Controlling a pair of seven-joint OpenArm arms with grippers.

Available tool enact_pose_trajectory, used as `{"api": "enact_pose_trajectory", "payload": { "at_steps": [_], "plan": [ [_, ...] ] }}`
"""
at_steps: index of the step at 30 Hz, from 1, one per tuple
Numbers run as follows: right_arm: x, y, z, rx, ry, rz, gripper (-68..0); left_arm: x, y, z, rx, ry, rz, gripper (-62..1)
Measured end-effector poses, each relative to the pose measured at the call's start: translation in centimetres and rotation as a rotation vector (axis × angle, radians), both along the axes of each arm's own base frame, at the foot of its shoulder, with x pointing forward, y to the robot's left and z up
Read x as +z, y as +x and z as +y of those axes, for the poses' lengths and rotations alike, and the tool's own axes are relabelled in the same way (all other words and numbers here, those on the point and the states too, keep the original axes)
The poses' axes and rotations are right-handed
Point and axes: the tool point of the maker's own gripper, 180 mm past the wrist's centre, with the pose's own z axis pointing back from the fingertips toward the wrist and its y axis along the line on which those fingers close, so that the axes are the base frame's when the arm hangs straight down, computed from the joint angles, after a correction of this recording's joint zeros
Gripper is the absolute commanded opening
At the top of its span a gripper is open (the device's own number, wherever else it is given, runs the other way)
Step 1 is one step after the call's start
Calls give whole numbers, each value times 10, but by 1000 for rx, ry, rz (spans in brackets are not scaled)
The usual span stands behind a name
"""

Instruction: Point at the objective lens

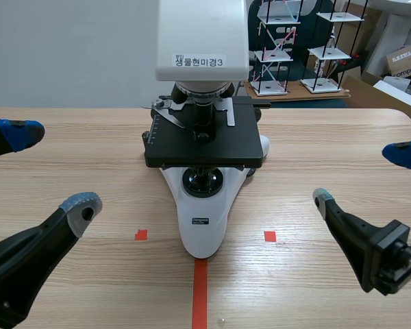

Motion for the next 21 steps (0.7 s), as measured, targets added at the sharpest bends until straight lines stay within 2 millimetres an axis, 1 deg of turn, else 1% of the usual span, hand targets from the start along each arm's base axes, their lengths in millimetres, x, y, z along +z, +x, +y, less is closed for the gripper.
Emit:
{"api": "enact_pose_trajectory", "payload": {
  "at_steps": [17,18,19,21],
  "plan": [
    [0,0,0,0,0,0,-19,0,0,0,0,0,0,14],
    [0,0,0,0,0,0,-19,0,0,0,0,0,0,-8],
    [0,0,0,0,0,0,-19,0,0,0,0,0,0,-70],
    [0,0,0,0,0,0,-19,0,0,0,0,0,-2,-228]
  ]
}}
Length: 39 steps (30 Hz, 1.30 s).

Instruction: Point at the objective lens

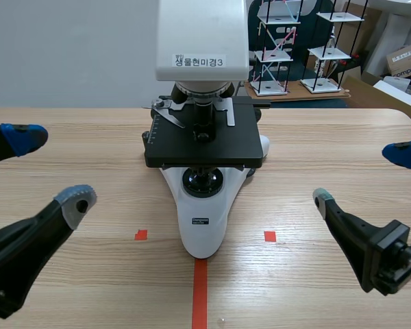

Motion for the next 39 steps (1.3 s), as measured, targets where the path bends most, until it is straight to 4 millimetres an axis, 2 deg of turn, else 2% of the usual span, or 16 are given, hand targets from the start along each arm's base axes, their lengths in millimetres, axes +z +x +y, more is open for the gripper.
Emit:
{"api": "enact_pose_trajectory", "payload": {
  "at_steps": [5,7,9,12,16,21,25,39],
  "plan": [
    [0,0,0,0,0,0,-19,-3,6,0,3,29,4,-519],
    [0,0,0,0,0,0,-19,-12,12,0,8,89,33,-587],
    [0,0,0,0,0,0,-19,-15,17,0,6,126,42,-587],
    [0,0,0,0,0,0,-19,-8,24,-6,-5,116,10,-587],
    [0,0,0,0,0,0,-19,0,32,-12,-6,21,16,-587],
    [0,0,0,0,0,0,-19,-17,43,-20,-11,48,78,-587],
    [0,0,0,0,0,1,-19,-22,51,-26,-6,29,87,-587],
    [-1,0,0,-1,-2,4,-19,-26,76,-42,-3,16,85,-587]
  ]
}}
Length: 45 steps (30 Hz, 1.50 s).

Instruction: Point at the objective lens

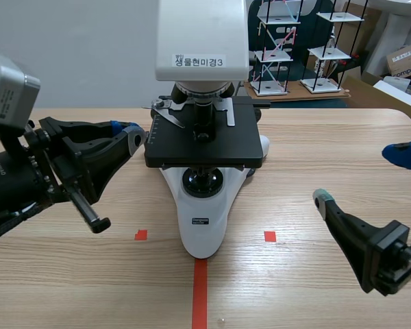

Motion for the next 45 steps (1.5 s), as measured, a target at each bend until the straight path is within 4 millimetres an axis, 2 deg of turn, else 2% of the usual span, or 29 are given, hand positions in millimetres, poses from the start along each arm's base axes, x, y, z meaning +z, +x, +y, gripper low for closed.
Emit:
{"api": "enact_pose_trajectory", "payload": {
  "at_steps": [7,11,45],
  "plan": [
    [-1,0,0,-1,-2,3,-19,-6,7,-13,-12,8,16,-587],
    [-1,0,0,-1,-2,3,-19,-2,11,-16,-3,-12,7,-587],
    [-1,0,0,-1,-2,3,-19,-2,12,-17,-1,-14,5,-587]
  ]
}}
